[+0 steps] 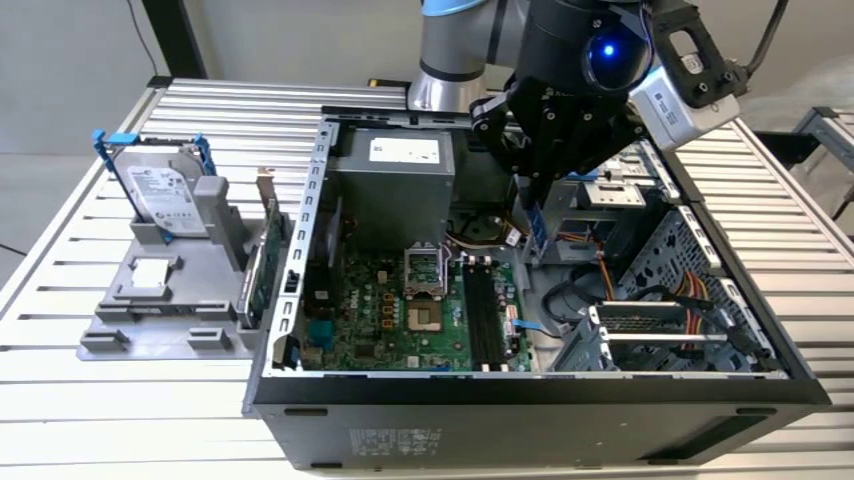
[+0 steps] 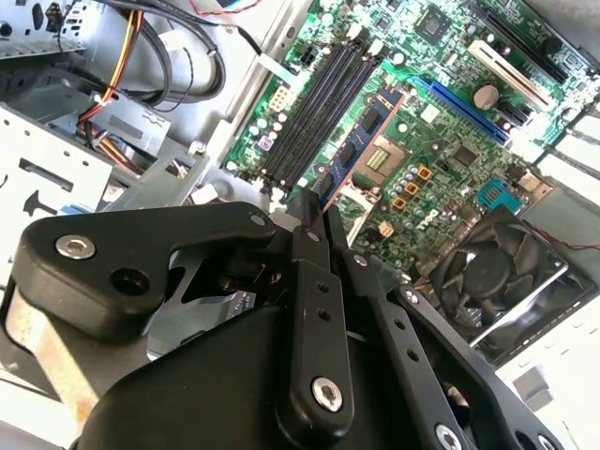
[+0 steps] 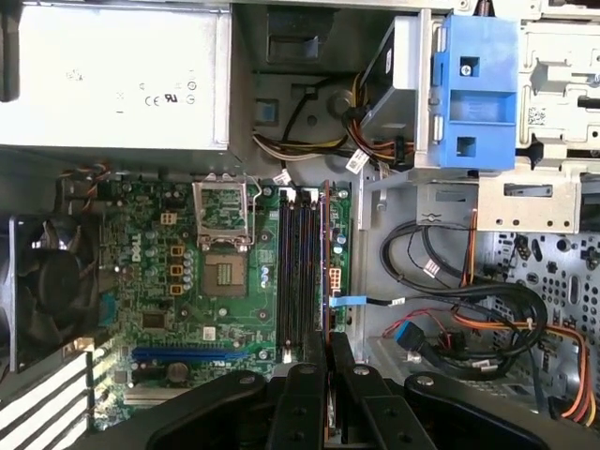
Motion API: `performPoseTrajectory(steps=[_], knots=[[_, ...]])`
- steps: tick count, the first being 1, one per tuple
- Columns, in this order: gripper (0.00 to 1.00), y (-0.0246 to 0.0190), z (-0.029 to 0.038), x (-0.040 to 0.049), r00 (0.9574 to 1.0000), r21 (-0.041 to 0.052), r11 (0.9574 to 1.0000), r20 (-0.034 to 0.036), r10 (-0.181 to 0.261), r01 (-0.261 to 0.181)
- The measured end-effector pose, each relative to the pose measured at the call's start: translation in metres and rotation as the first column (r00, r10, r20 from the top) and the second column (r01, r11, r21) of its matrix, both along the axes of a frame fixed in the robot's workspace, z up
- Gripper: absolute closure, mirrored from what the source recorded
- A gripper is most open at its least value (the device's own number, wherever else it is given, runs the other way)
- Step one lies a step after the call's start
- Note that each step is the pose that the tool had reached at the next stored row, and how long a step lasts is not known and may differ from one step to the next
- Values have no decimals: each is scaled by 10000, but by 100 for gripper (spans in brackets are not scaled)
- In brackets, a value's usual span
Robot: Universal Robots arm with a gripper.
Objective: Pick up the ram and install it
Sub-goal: 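Insert the ram into the slot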
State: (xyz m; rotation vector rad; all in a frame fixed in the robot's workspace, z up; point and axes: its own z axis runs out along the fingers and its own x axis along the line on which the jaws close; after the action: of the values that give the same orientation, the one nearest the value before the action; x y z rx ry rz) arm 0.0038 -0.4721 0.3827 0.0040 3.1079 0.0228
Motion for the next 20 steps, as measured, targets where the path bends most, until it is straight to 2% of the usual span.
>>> performPoseTrajectory(steps=[9,20], knots=[[100,-1,-47,17,10000,-1,10000,-2,-69,69],[100,-1,-97,88,9998,-6,9998,-54,-215,215]])
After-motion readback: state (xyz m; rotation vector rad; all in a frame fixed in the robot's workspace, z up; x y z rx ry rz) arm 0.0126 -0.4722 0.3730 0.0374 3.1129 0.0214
